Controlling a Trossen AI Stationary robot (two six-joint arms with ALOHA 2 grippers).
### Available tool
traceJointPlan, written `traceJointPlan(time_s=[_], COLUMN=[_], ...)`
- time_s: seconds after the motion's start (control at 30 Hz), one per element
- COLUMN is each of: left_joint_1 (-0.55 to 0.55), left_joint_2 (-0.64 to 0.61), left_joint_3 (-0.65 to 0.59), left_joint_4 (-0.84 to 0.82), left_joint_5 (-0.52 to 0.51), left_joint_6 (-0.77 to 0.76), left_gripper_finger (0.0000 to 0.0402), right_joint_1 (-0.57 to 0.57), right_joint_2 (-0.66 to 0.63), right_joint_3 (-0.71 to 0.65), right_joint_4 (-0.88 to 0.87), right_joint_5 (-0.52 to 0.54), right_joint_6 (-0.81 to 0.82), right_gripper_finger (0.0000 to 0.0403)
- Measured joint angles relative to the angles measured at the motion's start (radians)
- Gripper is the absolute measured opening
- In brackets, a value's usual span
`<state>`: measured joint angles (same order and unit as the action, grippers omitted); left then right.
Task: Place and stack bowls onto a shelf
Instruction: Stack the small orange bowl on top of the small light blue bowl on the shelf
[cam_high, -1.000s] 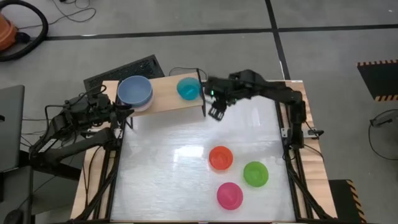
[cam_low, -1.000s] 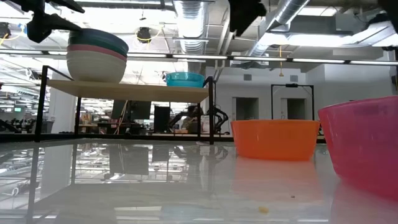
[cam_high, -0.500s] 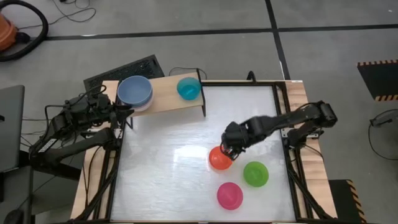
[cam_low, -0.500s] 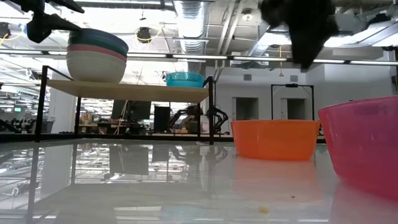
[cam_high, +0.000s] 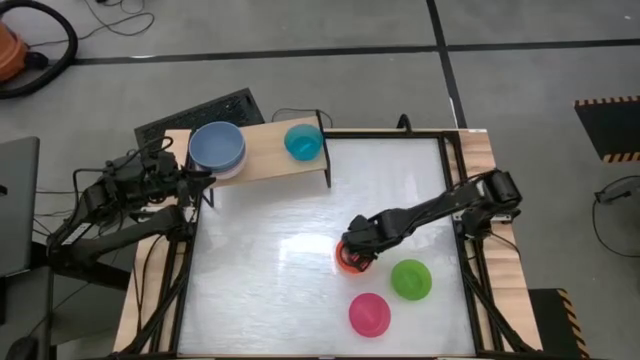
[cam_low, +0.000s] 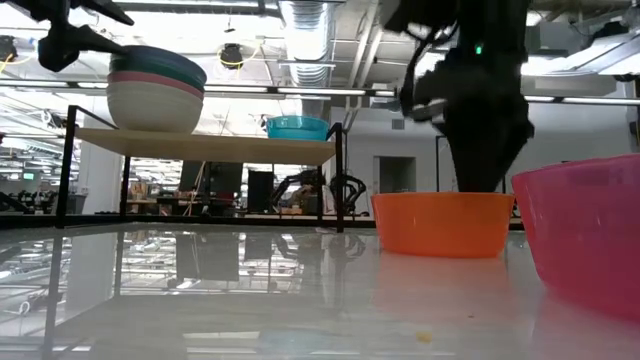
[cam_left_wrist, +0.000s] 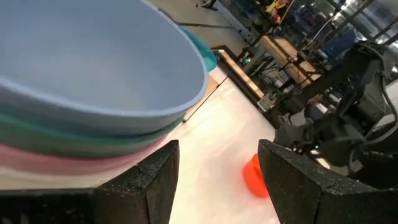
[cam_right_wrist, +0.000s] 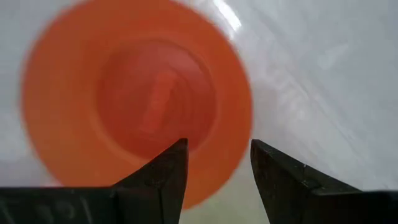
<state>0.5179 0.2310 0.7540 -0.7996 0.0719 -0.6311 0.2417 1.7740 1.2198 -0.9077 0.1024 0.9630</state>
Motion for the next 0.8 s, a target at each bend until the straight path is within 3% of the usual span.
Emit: traceJointPlan(time_s=[0.2, 0.43, 0.8], left_joint_1=[0.000, 0.000, 0.000], left_joint_2=[0.000, 0.000, 0.000], left_joint_3=[0.000, 0.000, 0.000], left_joint_4=[-0.007, -0.007, -0.020], left_joint_5=[0.000, -0.007, -0.060], left_joint_6=[-0.019, -0.020, -0.040], left_gripper_finger=[0.0204, 0.0204, 0.0204], right_joint_1=[-0.002, -0.006, -0.156], right_joint_2=[0.079, 0.061, -0.150], right_joint_3=[0.000, 0.001, 0.047], right_joint_4=[0.015, 0.018, -0.070], right_joint_5=[-0.063, -0.093, -0.123], right_joint_6=[-0.019, -0.001, -0.109], right_gripper_finger=[0.0172, 0.0023, 0.0022])
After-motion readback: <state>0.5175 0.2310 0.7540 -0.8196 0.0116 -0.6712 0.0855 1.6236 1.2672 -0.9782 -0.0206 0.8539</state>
